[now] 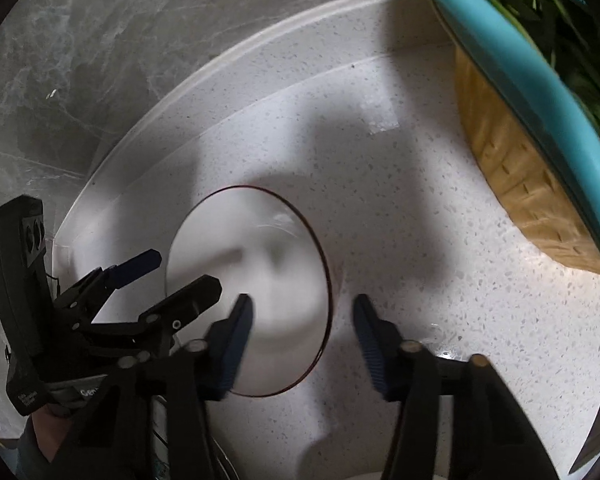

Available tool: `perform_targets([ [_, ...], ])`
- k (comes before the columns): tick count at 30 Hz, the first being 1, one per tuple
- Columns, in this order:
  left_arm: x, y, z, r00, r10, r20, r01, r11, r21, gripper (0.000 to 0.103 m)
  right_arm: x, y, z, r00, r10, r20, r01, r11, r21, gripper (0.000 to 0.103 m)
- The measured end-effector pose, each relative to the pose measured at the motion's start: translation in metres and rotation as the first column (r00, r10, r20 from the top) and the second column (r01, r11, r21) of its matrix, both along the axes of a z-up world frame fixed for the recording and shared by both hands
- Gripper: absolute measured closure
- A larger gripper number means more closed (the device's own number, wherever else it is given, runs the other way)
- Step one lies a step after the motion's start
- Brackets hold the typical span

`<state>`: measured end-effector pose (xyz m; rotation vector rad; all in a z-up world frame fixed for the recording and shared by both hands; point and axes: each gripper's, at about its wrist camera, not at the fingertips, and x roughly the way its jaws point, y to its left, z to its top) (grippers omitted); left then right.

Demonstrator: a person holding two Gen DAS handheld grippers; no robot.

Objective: Organize plates and bowls
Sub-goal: 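Move both tools to the red-rimmed floral bowl and close on its rim, then lift the red-rimmed bowl and lower it into the nested white bowls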

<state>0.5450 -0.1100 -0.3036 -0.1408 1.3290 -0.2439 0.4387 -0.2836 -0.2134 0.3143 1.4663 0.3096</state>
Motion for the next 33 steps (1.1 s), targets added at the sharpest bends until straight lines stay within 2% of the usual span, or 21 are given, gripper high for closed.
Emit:
perform_targets([
  [2,0.001,-0.003,-0.002,1.0,-0.011,-0.004,0.011,1.0,-0.008,0.032,0.002,0.001,-0.003,1.0,0.011,0.008,-0.011,1.0,0.005,0.053],
  [4,0.001,-0.004,-0.004,1.0,-0.011,-0.015,0.011,1.0,-0.019,0.06,0.003,0.0,-0.006,1.0,-0.002,-0.001,0.002,1.0,0.012,0.055],
  [6,0.001,-0.005,-0.007,1.0,-0.01,-0.026,0.009,0.999,-0.031,0.072,0.005,0.0,-0.009,1.0,-0.015,-0.006,0.016,1.0,0.021,0.067],
  [9,-0.001,-0.006,-0.01,0.999,-0.014,-0.037,0.013,0.999,-0.035,0.076,0.008,0.0,-0.013,1.0,-0.017,-0.005,0.017,1.0,0.015,0.082],
  [11,-0.001,-0.007,-0.012,0.999,-0.014,-0.044,0.013,0.999,-0.042,0.08,0.009,-0.005,-0.013,1.0,-0.02,-0.009,0.02,1.0,0.018,0.088],
  [13,-0.002,-0.009,-0.011,0.999,-0.021,-0.041,0.019,0.999,-0.047,0.088,0.009,-0.006,-0.014,1.0,-0.024,-0.011,0.024,0.999,0.027,0.088],
  [18,-0.003,-0.02,-0.002,0.999,-0.042,-0.026,0.041,0.999,-0.027,0.089,0.009,-0.004,-0.012,1.0,-0.006,0.001,0.006,1.0,0.009,0.09],
  [21,-0.004,-0.019,-0.003,0.999,-0.029,-0.043,0.027,0.998,-0.058,0.089,0.009,-0.005,-0.014,1.0,-0.01,-0.005,0.01,1.0,0.015,0.09],
  [28,-0.006,-0.019,0.003,0.998,-0.025,-0.058,0.02,0.997,-0.075,0.088,0.005,-0.011,-0.01,1.0,-0.015,-0.013,0.015,1.0,0.022,0.09],
  [33,-0.012,-0.023,0.021,0.998,-0.027,-0.054,0.022,0.995,-0.097,0.089,0.001,-0.017,0.002,1.0,-0.021,0.001,0.02,0.999,0.028,0.09],
])
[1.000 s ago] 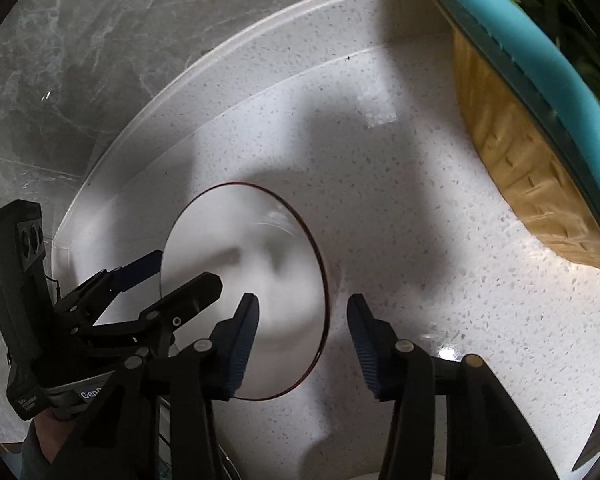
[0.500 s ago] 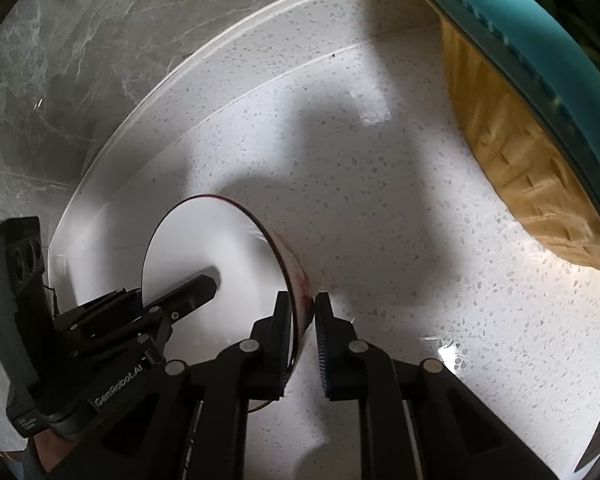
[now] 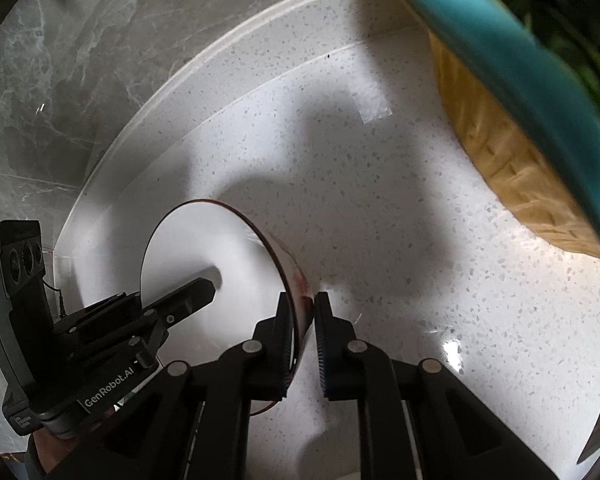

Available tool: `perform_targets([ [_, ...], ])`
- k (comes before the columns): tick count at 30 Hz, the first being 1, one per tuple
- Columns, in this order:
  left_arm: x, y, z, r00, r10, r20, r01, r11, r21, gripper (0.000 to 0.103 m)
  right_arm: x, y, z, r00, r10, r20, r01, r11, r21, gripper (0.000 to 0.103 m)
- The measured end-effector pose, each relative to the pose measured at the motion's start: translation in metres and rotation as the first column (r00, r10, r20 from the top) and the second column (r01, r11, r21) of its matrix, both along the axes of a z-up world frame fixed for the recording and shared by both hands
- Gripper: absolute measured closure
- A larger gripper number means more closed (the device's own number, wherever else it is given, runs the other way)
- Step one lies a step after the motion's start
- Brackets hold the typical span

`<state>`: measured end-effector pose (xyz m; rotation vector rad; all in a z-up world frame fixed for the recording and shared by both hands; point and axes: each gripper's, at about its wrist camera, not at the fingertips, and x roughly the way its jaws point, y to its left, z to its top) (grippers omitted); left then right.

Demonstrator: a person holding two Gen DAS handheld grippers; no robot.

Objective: Organize plates and bowls
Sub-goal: 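Lift the red-rimmed bowl and lower it into the nested white bowls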

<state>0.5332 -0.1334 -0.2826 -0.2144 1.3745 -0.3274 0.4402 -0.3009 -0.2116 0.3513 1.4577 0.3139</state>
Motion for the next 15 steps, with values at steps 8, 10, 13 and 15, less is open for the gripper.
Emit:
perform_targets([
  [8,-0.027,-0.028,0.041,0.998,-0.052,0.043,0.053,0.998,-0.03,0.089,-0.025,-0.028,0.042,0.998,-0.015,0.056,0.015,1.0,-0.003,0.089],
  [10,-0.035,-0.037,0.049,0.996,-0.065,0.053,0.067,0.997,-0.037,0.088,-0.036,-0.037,0.052,0.998,-0.02,0.064,0.02,1.0,-0.003,0.089],
  [13,-0.05,-0.053,0.062,0.994,-0.094,0.06,0.097,0.994,-0.044,0.088,-0.052,-0.049,0.06,0.997,-0.037,0.07,0.037,0.999,0.0,0.089],
  [15,-0.061,-0.063,0.069,0.992,-0.113,0.059,0.116,0.992,-0.051,0.088,-0.062,-0.057,0.066,0.996,-0.054,0.072,0.054,0.999,0.004,0.089],
])
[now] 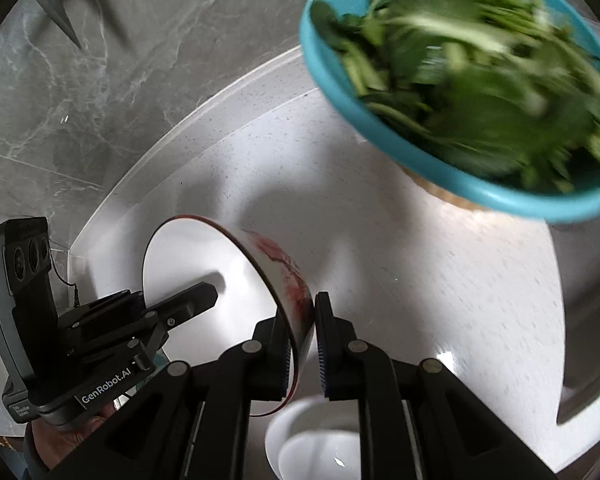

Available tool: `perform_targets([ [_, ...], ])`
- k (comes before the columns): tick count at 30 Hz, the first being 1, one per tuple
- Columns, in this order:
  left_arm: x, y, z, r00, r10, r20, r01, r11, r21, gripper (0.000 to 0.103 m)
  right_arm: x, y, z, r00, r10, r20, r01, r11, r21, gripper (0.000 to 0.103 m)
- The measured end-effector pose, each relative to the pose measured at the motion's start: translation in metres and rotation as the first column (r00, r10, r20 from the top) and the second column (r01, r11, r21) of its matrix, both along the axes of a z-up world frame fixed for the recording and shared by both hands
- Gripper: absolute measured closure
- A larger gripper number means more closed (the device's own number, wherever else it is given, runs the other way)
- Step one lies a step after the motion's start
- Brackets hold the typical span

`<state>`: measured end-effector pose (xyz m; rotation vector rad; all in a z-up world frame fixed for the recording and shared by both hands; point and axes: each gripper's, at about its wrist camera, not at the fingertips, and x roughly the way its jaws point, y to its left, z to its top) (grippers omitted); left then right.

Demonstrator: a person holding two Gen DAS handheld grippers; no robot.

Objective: Organize plates and bowls
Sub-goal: 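Lift the red-rimmed bowl and lower it into the nested white bowls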

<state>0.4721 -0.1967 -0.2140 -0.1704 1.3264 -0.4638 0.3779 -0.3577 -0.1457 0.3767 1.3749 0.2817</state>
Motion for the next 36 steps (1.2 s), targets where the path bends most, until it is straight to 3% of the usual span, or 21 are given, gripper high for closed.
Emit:
perform_targets([
  [11,-0.065,-0.04,0.011,0.995,-0.087,-0.04,0.085,0.996,-0.034,0.088,-0.063,-0.039,0.005,0.998,-0.051,-0.046,0.051,0.999,0.004,0.089],
  [23,-0.122,-0.053,-0.019,0.99,-0.11,-0.092,0.109,0.994,-0.016,0.088,-0.122,-0.05,-0.025,0.991,-0.037,-0.13,0.035,0.999,-0.012,0.089],
  [36,-0.133,-0.071,-0.05,0.986,-0.126,-0.11,0.13,0.991,0.032,0.084,-0.127,-0.047,-0.035,0.992,-0.02,-0.122,0.011,0.997,-0.078,0.087],
])
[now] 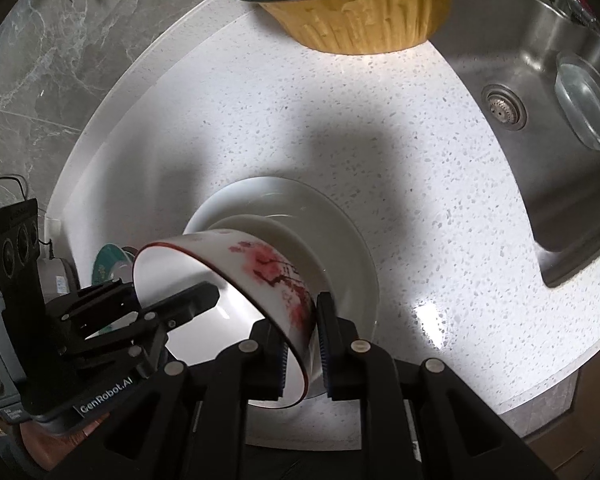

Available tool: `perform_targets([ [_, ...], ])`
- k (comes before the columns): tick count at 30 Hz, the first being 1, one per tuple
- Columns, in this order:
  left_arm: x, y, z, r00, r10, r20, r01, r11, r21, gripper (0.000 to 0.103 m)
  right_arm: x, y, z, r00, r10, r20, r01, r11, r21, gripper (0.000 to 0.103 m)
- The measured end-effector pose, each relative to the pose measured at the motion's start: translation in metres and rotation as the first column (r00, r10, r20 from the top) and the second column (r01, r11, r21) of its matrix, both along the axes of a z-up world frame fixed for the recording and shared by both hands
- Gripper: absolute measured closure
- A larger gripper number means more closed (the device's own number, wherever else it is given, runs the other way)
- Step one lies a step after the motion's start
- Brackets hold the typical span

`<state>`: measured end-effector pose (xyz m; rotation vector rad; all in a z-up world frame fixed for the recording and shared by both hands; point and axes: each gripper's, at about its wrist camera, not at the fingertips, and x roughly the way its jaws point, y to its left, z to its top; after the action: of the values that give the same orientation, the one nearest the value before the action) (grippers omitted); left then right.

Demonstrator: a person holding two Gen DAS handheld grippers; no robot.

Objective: Organize plates and bowls
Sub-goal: 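Lift the red-rimmed bowl and lower it into the nested white bowls, then open both tools and release the red-rimmed bowl inside the white bowls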

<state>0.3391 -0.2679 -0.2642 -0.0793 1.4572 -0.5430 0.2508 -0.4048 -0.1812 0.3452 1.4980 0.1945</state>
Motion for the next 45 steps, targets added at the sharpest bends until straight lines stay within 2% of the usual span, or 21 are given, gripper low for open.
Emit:
perform_targets([
  [3,0.003,0.002,-0.001,1.0,0.009,-0.003,-0.009,1.0,-0.007,0.083,0.002,0.001,0.001,1.0,0.016,0.009,-0.016,1.0,-0.013,0.087],
  [11,-0.003,0.011,-0.004,0.999,0.052,-0.003,-0.052,0.998,-0.024,0.083,0.002,0.03,0.008,0.989,0.142,0.044,-0.132,0.975,-0.18,0.088],
  [18,-0.003,0.017,-0.005,0.997,0.076,0.0,-0.076,0.996,-0.044,0.081,-0.001,0.038,0.01,0.985,0.171,0.035,-0.159,0.96,-0.232,0.088],
  [25,-0.006,0.017,-0.005,0.996,0.081,0.032,-0.08,0.996,-0.048,0.08,-0.001,0.049,0.011,0.973,0.227,0.041,-0.203,0.925,-0.321,0.091],
  [26,-0.006,0.018,-0.005,0.996,0.082,0.035,-0.08,0.995,-0.05,0.08,-0.001,0.049,0.012,0.973,0.224,0.045,-0.199,0.927,-0.317,0.09],
  [28,-0.006,0.018,-0.004,0.996,0.081,0.044,-0.079,0.995,-0.058,0.08,0.002,0.04,0.01,0.985,0.17,0.036,-0.156,0.956,-0.249,0.086],
  [29,-0.005,0.017,-0.003,0.996,0.081,0.049,-0.078,0.995,-0.061,0.08,0.004,0.036,0.009,0.987,0.16,0.033,-0.148,0.958,-0.244,0.091],
  [30,-0.006,0.017,-0.003,0.995,0.08,0.053,-0.077,0.995,-0.058,0.08,0.004,0.036,0.008,0.986,0.163,0.033,-0.149,0.956,-0.254,0.094],
  [33,-0.005,0.015,-0.004,0.995,0.078,0.063,-0.075,0.996,-0.043,0.078,0.004,0.042,0.009,0.982,0.183,0.047,-0.162,0.944,-0.287,0.094],
  [37,-0.005,0.015,-0.006,0.995,0.077,0.058,-0.074,0.996,-0.051,0.069,-0.001,0.058,0.014,0.97,0.23,0.08,-0.187,0.912,-0.365,0.093],
  [40,-0.004,0.014,-0.006,0.995,0.082,0.061,-0.078,0.996,-0.053,0.068,-0.002,0.062,0.016,0.963,0.252,0.1,-0.194,0.898,-0.395,0.093],
  [41,-0.004,0.014,-0.006,0.994,0.086,0.06,-0.083,0.995,-0.057,0.067,-0.001,0.06,0.016,0.965,0.242,0.1,-0.187,0.904,-0.384,0.092],
  [43,-0.003,0.015,-0.005,0.994,0.098,0.049,-0.093,0.99,-0.103,0.06,0.003,0.049,0.012,0.979,0.183,0.09,-0.147,0.939,-0.311,0.09],
  [45,-0.004,0.013,-0.004,0.994,0.097,0.052,-0.091,0.989,-0.115,0.058,0.004,0.038,0.009,0.988,0.131,0.085,-0.106,0.962,-0.251,0.089],
])
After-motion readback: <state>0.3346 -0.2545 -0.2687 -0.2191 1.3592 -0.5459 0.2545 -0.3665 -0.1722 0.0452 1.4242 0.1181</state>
